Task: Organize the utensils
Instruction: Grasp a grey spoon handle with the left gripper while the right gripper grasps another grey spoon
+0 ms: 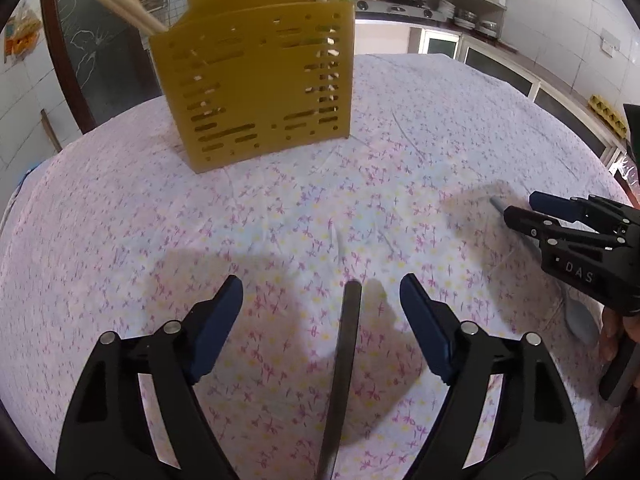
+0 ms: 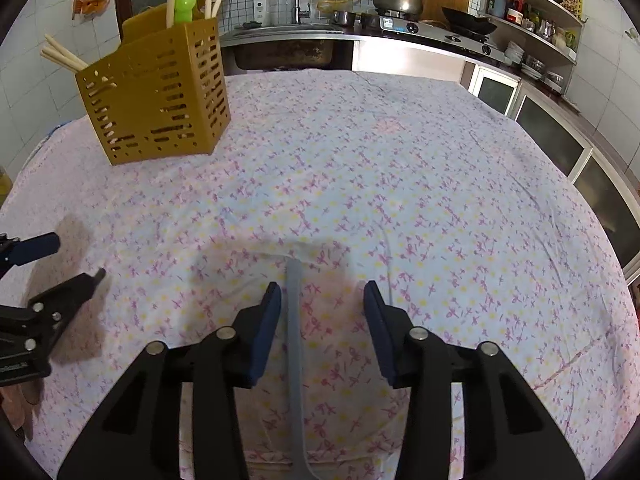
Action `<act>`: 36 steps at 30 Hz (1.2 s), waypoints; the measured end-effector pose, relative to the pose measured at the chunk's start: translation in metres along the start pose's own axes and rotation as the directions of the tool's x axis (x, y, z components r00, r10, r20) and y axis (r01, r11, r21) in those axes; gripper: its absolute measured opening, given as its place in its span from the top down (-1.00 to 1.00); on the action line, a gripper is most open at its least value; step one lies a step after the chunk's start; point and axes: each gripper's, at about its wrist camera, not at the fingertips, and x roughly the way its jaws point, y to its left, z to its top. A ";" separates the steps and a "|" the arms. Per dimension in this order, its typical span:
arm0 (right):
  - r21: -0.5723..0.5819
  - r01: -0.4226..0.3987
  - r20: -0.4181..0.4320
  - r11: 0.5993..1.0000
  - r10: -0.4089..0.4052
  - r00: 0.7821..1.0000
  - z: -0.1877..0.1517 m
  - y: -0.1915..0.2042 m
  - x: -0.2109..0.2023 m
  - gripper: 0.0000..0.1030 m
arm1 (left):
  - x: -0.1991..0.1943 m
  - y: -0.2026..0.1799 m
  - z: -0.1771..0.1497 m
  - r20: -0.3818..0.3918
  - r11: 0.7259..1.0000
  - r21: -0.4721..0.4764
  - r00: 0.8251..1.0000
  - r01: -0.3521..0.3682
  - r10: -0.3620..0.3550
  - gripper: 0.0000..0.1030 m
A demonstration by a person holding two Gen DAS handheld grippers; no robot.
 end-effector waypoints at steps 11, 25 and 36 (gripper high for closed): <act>0.001 -0.029 0.007 1.000 0.029 1.000 -0.005 -0.003 0.005 0.17 | 0.007 0.001 -0.013 0.004 0.999 0.043 1.000 -0.009 0.008 -0.53; -0.016 -0.030 0.025 0.999 0.030 0.999 -0.008 0.006 0.006 0.57 | 0.012 -0.004 -0.019 0.007 0.998 0.057 1.000 0.009 -0.009 -0.34; -0.005 -0.030 0.063 1.000 0.031 0.998 -0.008 0.003 -0.001 0.86 | 0.009 0.000 -0.018 0.027 1.000 0.019 0.999 0.022 -0.023 0.59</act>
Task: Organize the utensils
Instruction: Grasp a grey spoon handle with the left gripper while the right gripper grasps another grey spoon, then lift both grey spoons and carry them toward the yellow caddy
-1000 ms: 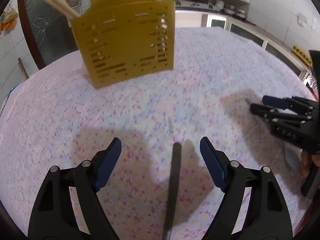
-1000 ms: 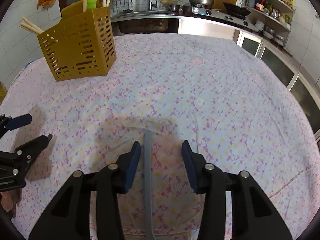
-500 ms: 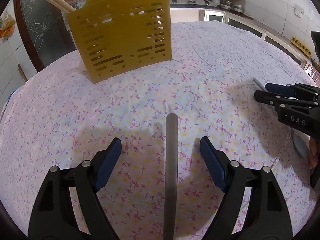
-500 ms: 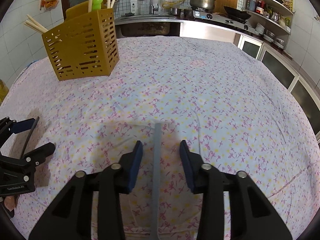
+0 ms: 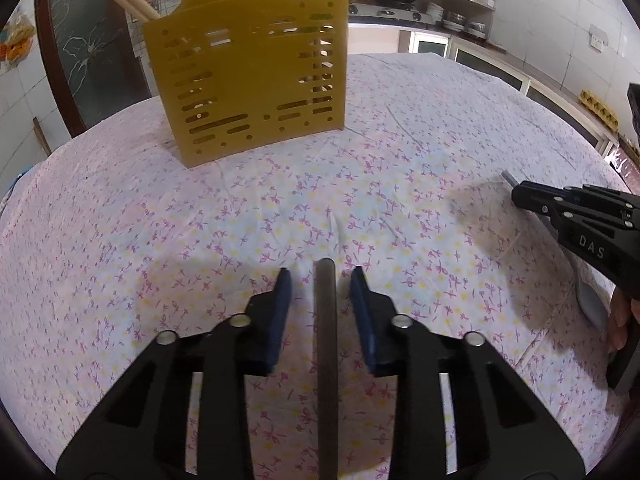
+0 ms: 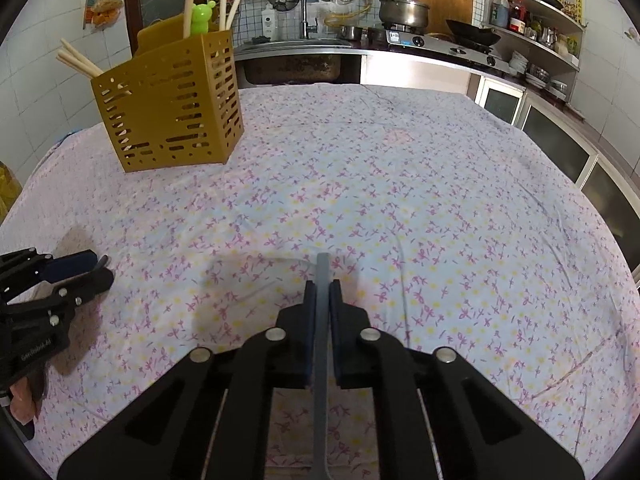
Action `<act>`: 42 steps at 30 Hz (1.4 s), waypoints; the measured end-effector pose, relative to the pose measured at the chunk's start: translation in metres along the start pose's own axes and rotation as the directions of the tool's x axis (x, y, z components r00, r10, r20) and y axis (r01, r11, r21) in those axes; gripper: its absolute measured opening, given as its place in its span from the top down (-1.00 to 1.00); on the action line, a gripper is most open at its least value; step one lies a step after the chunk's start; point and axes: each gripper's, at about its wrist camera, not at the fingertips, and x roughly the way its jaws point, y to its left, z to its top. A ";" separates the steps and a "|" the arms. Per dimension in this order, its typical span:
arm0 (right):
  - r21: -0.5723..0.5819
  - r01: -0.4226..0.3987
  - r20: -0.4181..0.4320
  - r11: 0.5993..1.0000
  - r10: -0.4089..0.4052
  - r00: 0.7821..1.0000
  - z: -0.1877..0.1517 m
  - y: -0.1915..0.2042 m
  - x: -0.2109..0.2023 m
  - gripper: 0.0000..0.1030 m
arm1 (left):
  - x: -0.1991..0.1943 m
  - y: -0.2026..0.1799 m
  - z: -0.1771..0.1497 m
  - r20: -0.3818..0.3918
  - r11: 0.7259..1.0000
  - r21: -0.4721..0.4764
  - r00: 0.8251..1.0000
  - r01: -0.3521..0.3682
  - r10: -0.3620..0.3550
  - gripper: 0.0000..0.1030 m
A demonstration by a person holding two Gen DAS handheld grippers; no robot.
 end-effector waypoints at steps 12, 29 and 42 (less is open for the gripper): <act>0.009 -0.015 0.069 1.000 0.015 0.998 0.005 0.002 -0.025 0.86 | -0.016 0.005 0.005 0.039 1.000 -0.015 0.999 -0.018 0.019 0.84; 0.009 -0.038 0.199 0.999 0.035 0.979 0.016 0.024 -0.061 0.86 | -0.099 0.039 0.017 0.240 0.993 -0.105 0.968 -0.049 0.073 0.85; 0.019 -0.044 0.315 0.999 0.036 0.949 0.029 0.036 -0.089 0.86 | -0.135 0.059 0.017 0.342 0.983 -0.159 0.929 -0.089 0.139 0.86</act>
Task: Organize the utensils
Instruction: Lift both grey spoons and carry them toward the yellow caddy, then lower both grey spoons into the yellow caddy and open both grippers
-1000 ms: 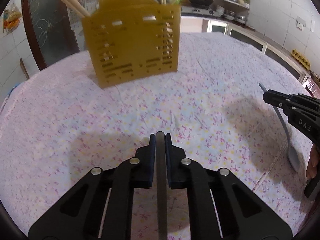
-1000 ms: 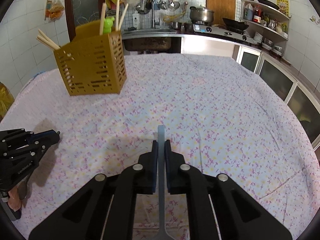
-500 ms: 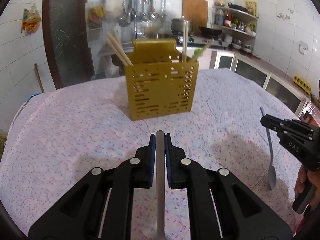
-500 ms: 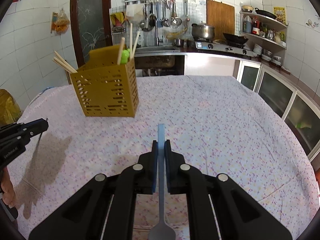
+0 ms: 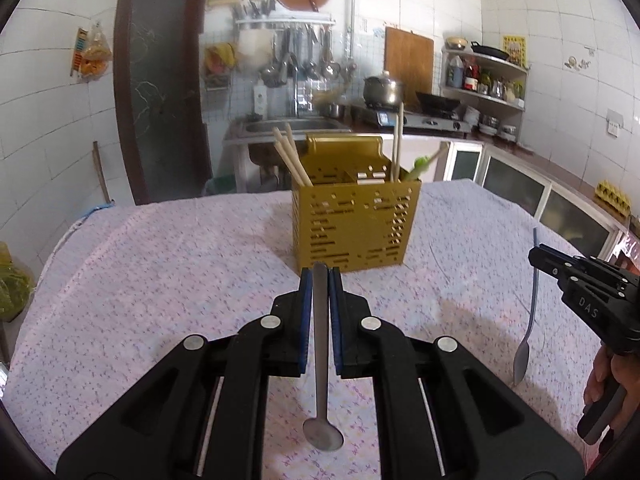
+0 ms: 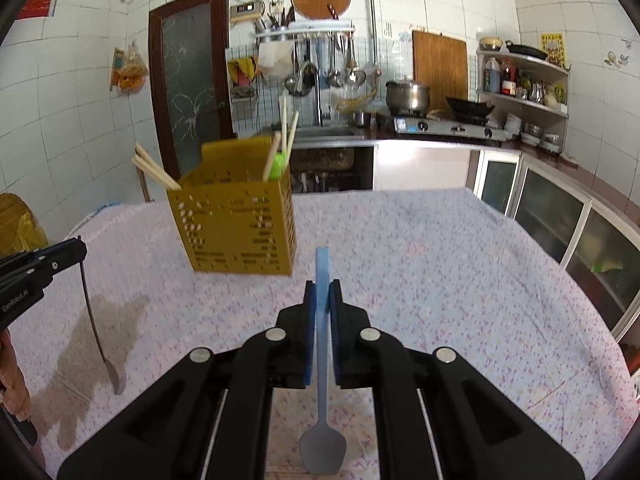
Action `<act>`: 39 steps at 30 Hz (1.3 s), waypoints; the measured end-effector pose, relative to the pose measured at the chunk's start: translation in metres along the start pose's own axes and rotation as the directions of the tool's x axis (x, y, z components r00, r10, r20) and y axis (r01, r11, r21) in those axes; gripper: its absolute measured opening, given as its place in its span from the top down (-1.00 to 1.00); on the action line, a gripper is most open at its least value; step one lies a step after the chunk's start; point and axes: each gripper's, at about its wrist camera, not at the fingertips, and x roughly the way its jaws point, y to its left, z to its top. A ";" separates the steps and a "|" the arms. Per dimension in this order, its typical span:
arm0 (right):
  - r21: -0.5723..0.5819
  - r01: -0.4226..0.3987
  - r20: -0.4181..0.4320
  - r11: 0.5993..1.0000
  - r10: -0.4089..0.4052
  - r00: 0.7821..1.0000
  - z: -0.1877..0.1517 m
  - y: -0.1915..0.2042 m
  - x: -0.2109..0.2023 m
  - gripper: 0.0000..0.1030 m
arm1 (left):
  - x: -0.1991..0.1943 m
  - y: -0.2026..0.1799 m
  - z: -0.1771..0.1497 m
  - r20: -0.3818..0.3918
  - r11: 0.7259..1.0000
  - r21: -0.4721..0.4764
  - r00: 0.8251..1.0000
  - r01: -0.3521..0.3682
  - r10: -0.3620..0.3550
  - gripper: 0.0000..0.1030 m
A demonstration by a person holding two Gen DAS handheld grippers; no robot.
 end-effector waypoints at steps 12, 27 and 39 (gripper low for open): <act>0.028 0.012 0.133 1.000 -0.016 0.991 0.017 0.014 -0.003 0.86 | -0.001 0.007 0.025 0.083 1.000 -0.014 0.996 -0.016 0.017 0.97; 0.055 -0.099 0.271 0.994 0.081 0.959 0.108 0.040 -0.004 0.87 | -0.030 -0.004 0.113 0.251 1.000 0.013 0.968 0.014 -0.017 0.97; 0.077 -0.102 0.327 0.992 0.072 0.942 0.173 0.057 0.070 0.87 | 0.042 -0.003 0.180 0.323 0.999 -0.031 0.946 0.024 -0.013 0.97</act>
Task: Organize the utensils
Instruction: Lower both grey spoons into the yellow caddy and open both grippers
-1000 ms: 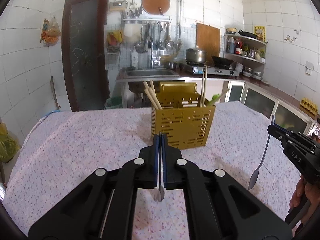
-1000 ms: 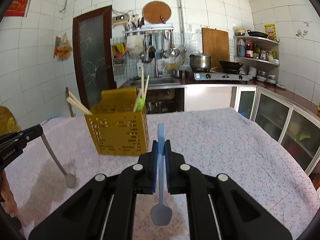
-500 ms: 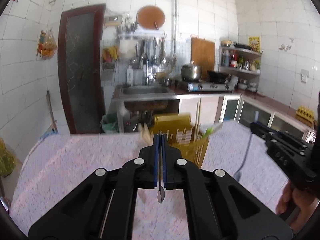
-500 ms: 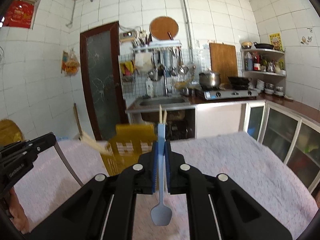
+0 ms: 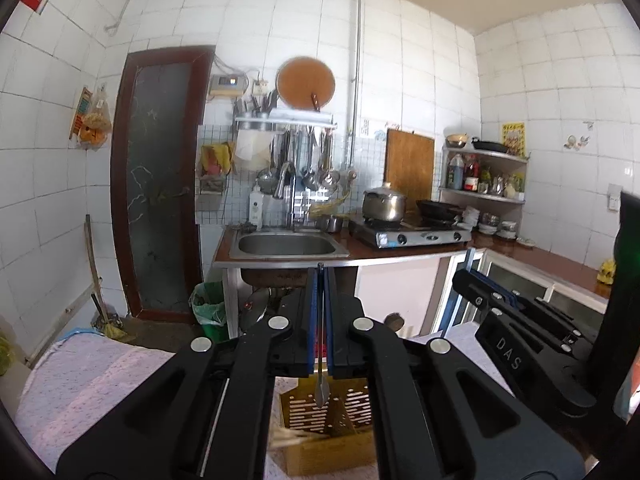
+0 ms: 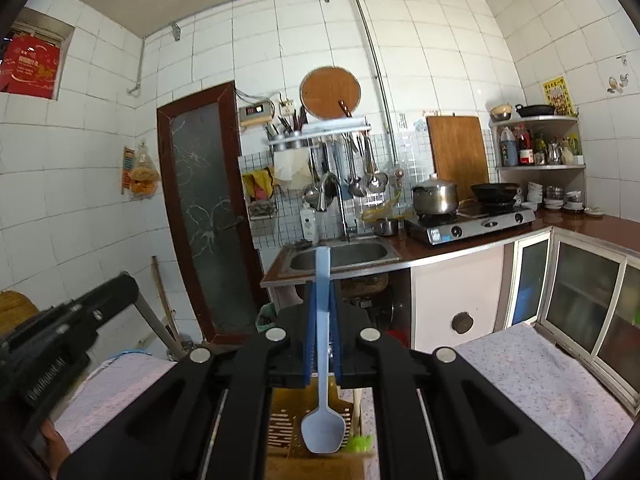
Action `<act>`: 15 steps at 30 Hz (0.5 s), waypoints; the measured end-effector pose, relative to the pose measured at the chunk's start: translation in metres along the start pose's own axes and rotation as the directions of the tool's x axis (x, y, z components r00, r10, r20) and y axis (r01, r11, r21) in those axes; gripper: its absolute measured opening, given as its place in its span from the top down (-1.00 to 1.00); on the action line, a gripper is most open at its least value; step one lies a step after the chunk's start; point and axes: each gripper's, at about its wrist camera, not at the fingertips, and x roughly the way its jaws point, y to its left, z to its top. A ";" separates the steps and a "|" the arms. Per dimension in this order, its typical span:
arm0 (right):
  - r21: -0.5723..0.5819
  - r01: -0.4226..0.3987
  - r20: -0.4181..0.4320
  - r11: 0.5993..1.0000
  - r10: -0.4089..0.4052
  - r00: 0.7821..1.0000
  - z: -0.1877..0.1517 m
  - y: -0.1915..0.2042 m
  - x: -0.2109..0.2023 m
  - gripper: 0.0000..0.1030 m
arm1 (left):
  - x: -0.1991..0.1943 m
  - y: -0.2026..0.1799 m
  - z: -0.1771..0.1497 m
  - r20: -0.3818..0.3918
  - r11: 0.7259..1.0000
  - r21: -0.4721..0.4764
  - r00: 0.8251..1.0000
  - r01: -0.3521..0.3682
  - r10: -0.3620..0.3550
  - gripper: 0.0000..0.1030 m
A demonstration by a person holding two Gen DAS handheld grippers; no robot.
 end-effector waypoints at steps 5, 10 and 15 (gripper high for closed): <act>0.013 0.004 -0.050 1.000 -0.003 0.999 -0.025 -0.009 0.041 0.87 | 0.053 0.014 -0.035 -0.090 0.999 -0.035 0.996 -0.018 0.014 0.97; -0.020 0.004 -0.083 1.000 -0.006 0.997 -0.050 -0.013 0.059 0.87 | 0.072 0.022 -0.060 -0.143 0.999 -0.033 0.989 -0.031 0.026 0.97; -0.051 0.004 -0.141 0.999 -0.012 0.990 -0.060 -0.011 0.066 0.83 | 0.066 0.027 -0.068 -0.162 0.999 -0.010 0.986 -0.050 0.048 0.96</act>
